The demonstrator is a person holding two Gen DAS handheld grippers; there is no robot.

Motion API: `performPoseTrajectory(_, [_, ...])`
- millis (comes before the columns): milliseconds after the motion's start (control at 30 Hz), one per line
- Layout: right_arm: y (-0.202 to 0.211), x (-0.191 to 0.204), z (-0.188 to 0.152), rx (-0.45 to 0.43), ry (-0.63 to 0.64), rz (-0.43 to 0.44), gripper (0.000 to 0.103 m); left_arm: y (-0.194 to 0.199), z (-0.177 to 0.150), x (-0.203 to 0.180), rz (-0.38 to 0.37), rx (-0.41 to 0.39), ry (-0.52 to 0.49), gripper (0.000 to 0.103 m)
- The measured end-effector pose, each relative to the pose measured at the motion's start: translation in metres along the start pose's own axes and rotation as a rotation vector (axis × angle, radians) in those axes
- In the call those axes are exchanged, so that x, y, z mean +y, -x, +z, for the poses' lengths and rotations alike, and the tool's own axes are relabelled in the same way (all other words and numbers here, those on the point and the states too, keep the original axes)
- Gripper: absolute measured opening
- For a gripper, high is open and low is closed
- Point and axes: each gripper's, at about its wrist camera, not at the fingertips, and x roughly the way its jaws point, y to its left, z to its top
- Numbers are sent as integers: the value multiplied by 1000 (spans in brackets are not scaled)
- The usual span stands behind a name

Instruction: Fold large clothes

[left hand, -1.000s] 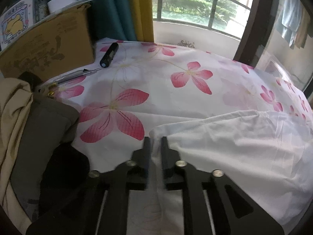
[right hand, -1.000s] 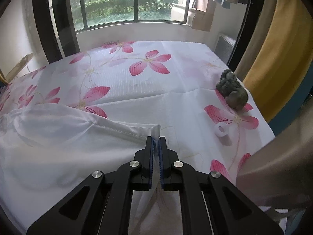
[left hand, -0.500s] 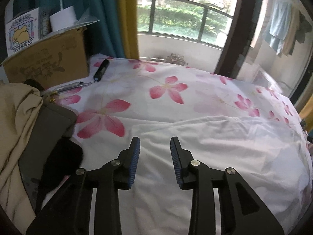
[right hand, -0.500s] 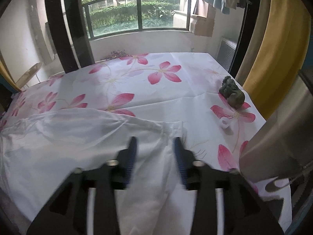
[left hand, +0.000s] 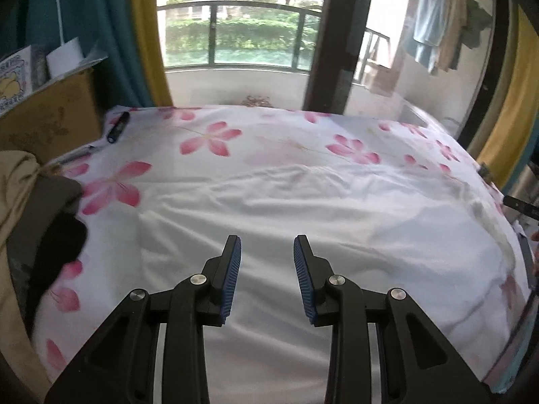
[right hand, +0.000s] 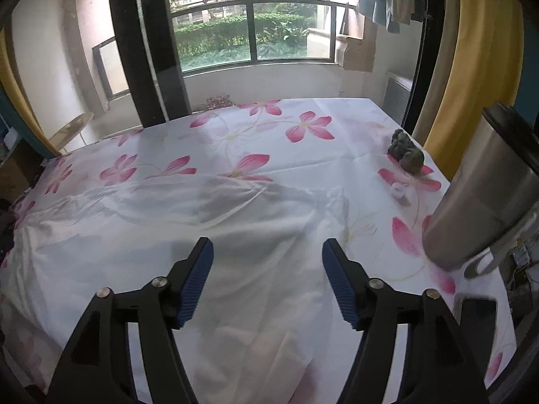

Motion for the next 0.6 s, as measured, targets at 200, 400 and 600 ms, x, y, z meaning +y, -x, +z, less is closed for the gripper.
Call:
performPoseTrajectory(200, [11,11,-22,11,4,-7,82,7,-22,-15,-44,19,-35,35])
performPoseTrajectory(400, [22,13,-60,48,12,-27,89,8,-40,-26,-76,44,-47,36])
performPoseTrajectory(600, [36,2,-99,76,-52,-17,93,10,-54,-42,-112,68,-98,37])
